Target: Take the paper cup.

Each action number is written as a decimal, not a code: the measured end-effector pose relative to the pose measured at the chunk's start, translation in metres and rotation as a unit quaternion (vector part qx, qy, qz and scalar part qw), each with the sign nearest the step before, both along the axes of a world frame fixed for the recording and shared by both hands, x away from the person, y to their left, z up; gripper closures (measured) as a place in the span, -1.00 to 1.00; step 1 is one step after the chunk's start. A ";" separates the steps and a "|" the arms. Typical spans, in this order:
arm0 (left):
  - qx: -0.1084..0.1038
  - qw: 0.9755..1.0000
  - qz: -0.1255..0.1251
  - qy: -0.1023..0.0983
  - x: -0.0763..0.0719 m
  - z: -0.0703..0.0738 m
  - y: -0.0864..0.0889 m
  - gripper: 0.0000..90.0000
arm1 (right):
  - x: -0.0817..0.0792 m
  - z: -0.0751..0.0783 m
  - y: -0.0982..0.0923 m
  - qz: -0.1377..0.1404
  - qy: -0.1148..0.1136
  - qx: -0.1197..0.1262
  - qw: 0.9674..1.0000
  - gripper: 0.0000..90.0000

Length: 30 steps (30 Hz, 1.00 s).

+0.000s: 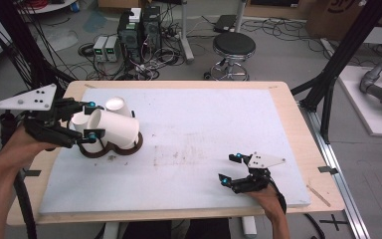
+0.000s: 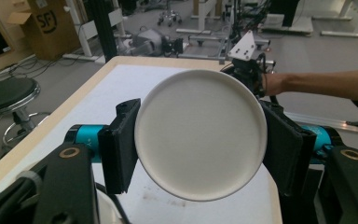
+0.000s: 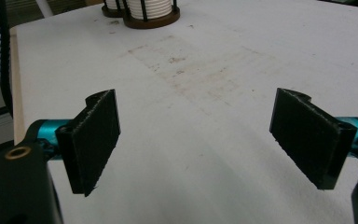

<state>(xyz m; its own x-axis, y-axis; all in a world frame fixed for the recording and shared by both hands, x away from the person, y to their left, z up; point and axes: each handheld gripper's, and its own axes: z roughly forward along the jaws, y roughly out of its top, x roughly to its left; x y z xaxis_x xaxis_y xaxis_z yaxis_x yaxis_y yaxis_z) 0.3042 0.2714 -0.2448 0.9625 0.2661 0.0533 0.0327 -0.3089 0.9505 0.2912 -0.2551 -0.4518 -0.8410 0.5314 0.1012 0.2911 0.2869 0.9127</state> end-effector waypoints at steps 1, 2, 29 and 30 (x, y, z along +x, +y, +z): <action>-0.007 1.000 0.002 0.003 -0.002 -0.003 0.000 -0.22 | 0.000 0.000 0.000 0.000 0.000 0.000 1.000 -0.63; -0.010 1.000 0.001 0.003 -0.004 -0.006 0.001 -0.22 | 0.000 0.000 0.000 0.000 -0.002 0.000 1.000 -0.63; -0.074 0.996 0.003 0.046 -0.009 -0.097 0.013 -0.22 | 0.002 0.000 0.000 0.006 0.007 -0.001 1.000 -0.63; -0.076 0.996 0.001 0.047 -0.009 -0.100 0.013 -0.22 | 0.002 0.000 0.000 0.006 0.007 -0.001 1.000 -0.63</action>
